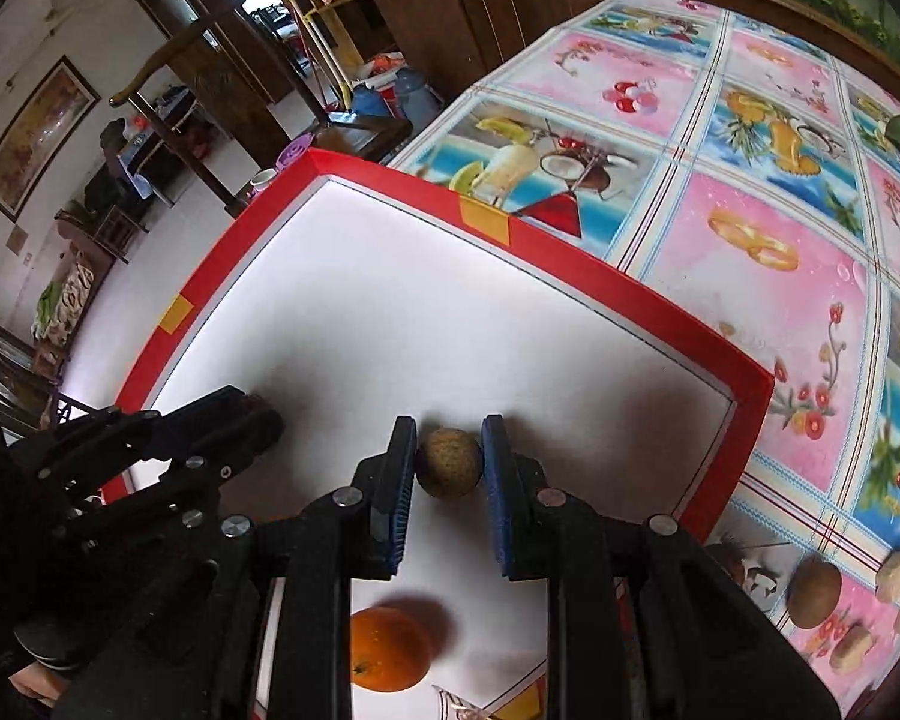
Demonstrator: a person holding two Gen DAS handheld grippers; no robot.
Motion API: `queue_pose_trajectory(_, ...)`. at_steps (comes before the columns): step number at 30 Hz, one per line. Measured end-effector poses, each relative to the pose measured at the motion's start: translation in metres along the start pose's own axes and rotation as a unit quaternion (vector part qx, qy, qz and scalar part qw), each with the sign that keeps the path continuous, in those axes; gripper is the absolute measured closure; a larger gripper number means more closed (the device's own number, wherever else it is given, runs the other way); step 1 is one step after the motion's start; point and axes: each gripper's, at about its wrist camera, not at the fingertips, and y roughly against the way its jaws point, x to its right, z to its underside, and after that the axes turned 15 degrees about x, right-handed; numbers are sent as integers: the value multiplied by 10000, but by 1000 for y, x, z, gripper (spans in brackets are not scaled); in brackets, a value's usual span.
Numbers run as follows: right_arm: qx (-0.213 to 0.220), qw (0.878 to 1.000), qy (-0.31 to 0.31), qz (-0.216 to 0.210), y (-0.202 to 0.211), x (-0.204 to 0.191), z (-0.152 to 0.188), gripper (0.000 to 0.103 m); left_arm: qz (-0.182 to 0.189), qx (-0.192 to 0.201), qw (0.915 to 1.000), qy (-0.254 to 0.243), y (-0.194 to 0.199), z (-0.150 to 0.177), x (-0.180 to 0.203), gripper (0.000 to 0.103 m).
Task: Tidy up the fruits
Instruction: 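Carry the brown fruit and red date over the tray and release both, then grasp a red date with the right tool while the left grasps a beige cake piece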
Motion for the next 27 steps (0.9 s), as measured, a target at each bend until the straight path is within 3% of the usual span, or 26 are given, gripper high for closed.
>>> queue_pose_trajectory(1, -14, 10000, 26, 6, 0, -1, 0, 76, -16, -2, 10000, -1, 0, 0, 1, 83)
queue_pose_trajectory(3, -41, 10000, -30, -9, 2, -1, 0, 52, -11, -33, 10000, 22, -2, -1, 2, 73)
queue_pose_trajectory(6, 258, 9995, -94, -125, 21, 4, 1, 50, -265, 86, 9996, -78, 3, 0, 6, 56)
queue_pose_trajectory(7, 413, 9990, -83, -170, 32, 7, 1, 50, -277, 137, 9995, -89, 6, 0, 8, 54)
queue_pose_trajectory(10, 830, 9963, -6, -217, 71, 23, 9, 50, -211, 424, 9989, -37, 25, 0, 17, 50)
queue_pose_trajectory(12, 1130, 9934, 28, -179, 102, 42, 18, 50, -79, 698, 9975, -105, 43, 3, 30, 38)
queue_pose_trajectory(14, 1384, 9903, 3, -92, 132, 65, 30, 47, 43, 907, 9956, -216, 58, 8, 45, 33)
queue_pose_trajectory(17, 1570, 9873, -123, 198, 168, 98, 48, 44, 308, 1103, 9921, -509, 75, 17, 77, 32)
queue_pose_trajectory(20, 1460, 9872, -259, 594, 197, 135, 75, 44, 731, 1034, 9889, -774, 80, 24, 109, 32)
queue_pose_trajectory(27, 1012, 9868, -130, 1260, 208, 166, 125, 44, 1109, 871, 9820, -1256, 77, 35, 167, 32)
